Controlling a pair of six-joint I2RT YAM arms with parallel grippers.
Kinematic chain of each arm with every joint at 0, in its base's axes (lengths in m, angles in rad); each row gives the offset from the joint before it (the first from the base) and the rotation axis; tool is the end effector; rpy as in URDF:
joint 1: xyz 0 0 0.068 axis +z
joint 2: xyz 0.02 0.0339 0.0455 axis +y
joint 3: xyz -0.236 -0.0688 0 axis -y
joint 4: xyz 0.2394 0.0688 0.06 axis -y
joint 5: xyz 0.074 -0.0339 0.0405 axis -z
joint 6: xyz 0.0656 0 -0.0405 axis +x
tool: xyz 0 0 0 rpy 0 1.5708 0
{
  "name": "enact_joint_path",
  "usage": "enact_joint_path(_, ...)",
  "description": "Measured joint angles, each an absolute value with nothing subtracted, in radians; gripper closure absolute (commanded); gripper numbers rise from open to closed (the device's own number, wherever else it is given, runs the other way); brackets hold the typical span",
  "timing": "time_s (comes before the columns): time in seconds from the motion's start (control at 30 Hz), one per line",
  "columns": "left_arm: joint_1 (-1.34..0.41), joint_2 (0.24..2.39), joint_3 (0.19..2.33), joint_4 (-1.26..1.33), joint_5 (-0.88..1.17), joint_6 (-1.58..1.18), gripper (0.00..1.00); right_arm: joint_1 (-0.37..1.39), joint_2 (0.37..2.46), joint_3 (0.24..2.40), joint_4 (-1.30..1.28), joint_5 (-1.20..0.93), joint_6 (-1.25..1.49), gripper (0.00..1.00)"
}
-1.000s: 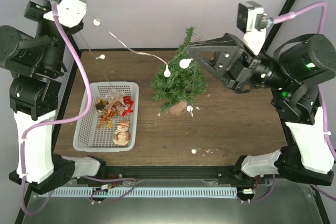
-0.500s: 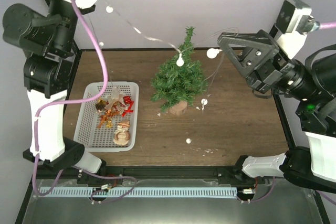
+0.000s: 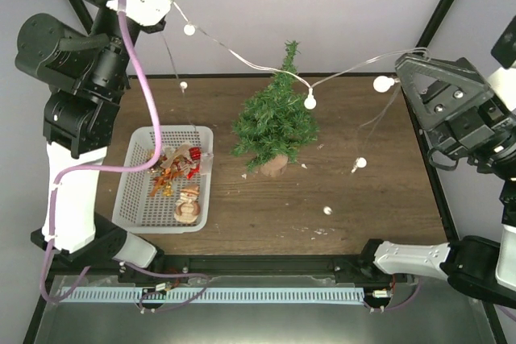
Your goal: Decorate the small christmas tree
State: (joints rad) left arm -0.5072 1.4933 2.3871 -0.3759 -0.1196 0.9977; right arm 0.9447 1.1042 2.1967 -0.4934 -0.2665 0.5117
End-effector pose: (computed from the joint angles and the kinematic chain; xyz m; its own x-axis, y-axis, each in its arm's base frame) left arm 0.2012 -0.1028 0.6419 0.5637 0.6411 -0.5208 -0.1512 0.6999 0.6980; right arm 0.0353 0.0783 0.6418 -0.1571 0.5889 -0.7928 -0.9545 0.1155 0.2749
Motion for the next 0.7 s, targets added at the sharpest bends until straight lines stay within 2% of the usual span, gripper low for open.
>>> enact_joint_path(0.2,-0.539,1.471,2.364,-0.376,-0.102,0.941,1.00,0.945,1.073,2.196,-0.519,-0.211,0.491,0.99)
enact_joint_path(0.53,-0.564,1.563,2.365,-0.379,-0.085,0.883,1.00,0.946,1.034,2.201,-0.554,-0.109,0.448,0.99)
enact_joint_path(0.7,-0.564,1.574,2.299,-0.348,-0.093,0.886,1.00,0.947,1.032,2.203,-0.561,-0.076,0.429,0.99)
